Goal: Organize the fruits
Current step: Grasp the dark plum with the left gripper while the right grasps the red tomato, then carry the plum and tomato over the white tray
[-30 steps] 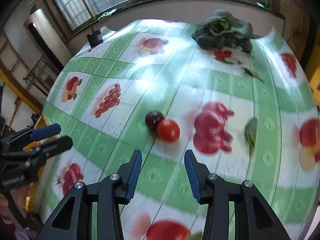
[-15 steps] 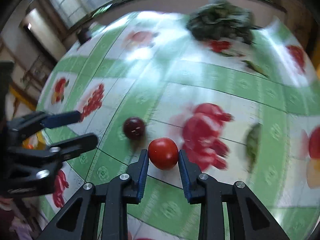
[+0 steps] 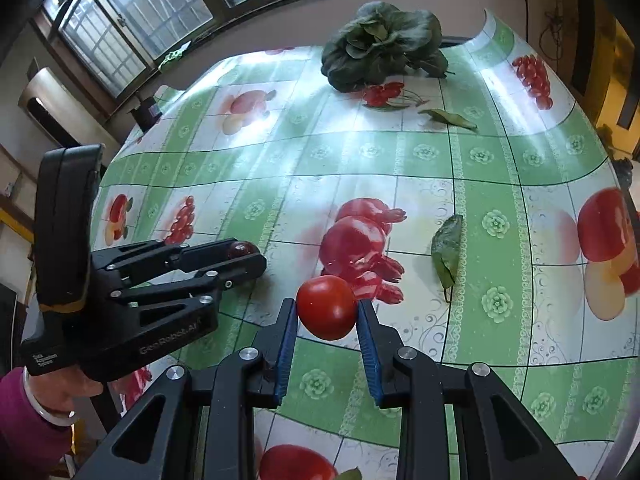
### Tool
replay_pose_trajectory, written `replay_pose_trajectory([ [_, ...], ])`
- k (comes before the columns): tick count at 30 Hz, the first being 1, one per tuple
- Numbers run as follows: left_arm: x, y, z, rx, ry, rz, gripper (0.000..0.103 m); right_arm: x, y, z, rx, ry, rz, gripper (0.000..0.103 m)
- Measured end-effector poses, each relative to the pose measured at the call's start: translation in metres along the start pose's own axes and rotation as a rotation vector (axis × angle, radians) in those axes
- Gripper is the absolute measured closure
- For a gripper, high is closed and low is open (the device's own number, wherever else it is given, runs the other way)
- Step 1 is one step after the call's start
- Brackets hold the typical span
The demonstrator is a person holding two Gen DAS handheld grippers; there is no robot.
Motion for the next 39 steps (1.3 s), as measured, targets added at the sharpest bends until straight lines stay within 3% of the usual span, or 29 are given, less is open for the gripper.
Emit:
replay_pose_trajectory([
  [4, 0.015, 0.021, 0.004, -0.022, 0.029, -0.019, 0.075, 0.004, 0.009, 0.012, -0.009, 0.023, 0.001, 0.074],
  [11, 0.058, 0.067, 0.028, -0.166, 0.134, -0.017, 0.075, 0.023, 0.016, 0.044, -0.03, 0.065, 0.027, 0.074],
  [22, 0.129, 0.132, 0.078, -0.322, 0.298, -0.076, 0.075, 0.05, 0.014, 0.13, -0.094, 0.179, 0.063, 0.074],
  [39, 0.193, 0.193, 0.155, -0.47, 0.469, -0.155, 0.075, 0.058, 0.003, 0.259, -0.122, 0.398, 0.073, 0.074],
])
Point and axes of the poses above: each gripper's, at about its wrist camera, not at the fingertips, and y roughly against the way its jaws point, z to its left, x to its underside, the point moved 2 cm from there along -y, roughly the way its jaws point, and after that the axes turned 6 degrees about y, right-handed, at the moved point
